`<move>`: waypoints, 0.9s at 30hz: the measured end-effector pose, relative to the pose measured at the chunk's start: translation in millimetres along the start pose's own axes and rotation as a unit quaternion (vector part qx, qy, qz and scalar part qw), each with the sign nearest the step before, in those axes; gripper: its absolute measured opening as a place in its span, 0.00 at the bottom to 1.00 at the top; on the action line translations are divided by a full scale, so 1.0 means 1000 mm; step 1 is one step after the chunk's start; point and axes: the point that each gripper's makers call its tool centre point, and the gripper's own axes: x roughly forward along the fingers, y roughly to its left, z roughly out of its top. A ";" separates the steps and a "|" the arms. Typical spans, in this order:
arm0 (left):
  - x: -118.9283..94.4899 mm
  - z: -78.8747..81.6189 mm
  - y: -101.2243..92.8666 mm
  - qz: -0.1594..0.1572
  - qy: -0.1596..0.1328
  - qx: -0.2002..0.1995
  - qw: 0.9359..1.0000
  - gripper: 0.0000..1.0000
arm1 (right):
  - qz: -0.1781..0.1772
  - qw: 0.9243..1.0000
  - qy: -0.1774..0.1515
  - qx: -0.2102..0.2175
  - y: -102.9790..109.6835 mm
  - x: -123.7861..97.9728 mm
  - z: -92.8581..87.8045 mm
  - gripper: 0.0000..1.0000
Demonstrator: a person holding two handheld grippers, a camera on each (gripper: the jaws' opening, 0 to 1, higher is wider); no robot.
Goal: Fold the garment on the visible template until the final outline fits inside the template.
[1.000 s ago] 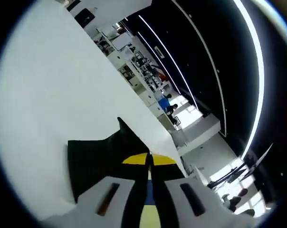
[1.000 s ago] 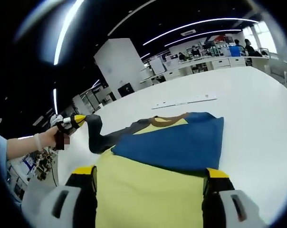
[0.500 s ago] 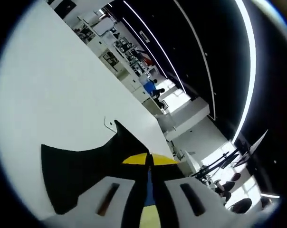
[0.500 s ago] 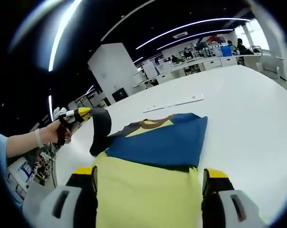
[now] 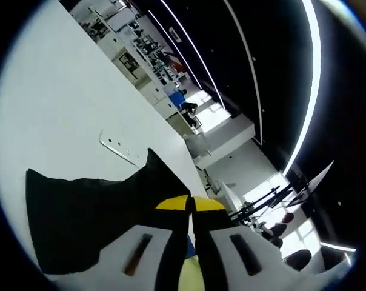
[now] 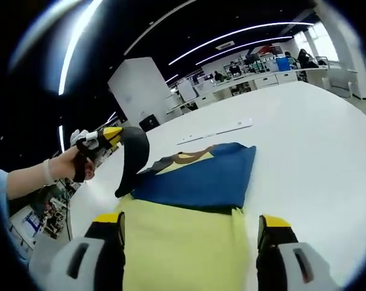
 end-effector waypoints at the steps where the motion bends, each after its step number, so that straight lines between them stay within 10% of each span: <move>1: 0.006 -0.003 -0.002 0.000 0.005 0.004 1.000 0.00 | 0.000 1.000 0.000 0.001 0.000 0.000 -0.001 0.91; 27: 0.080 -0.101 -0.030 -0.038 0.097 0.006 0.995 0.00 | -0.018 0.999 0.011 0.023 -0.019 -0.013 -0.022 0.90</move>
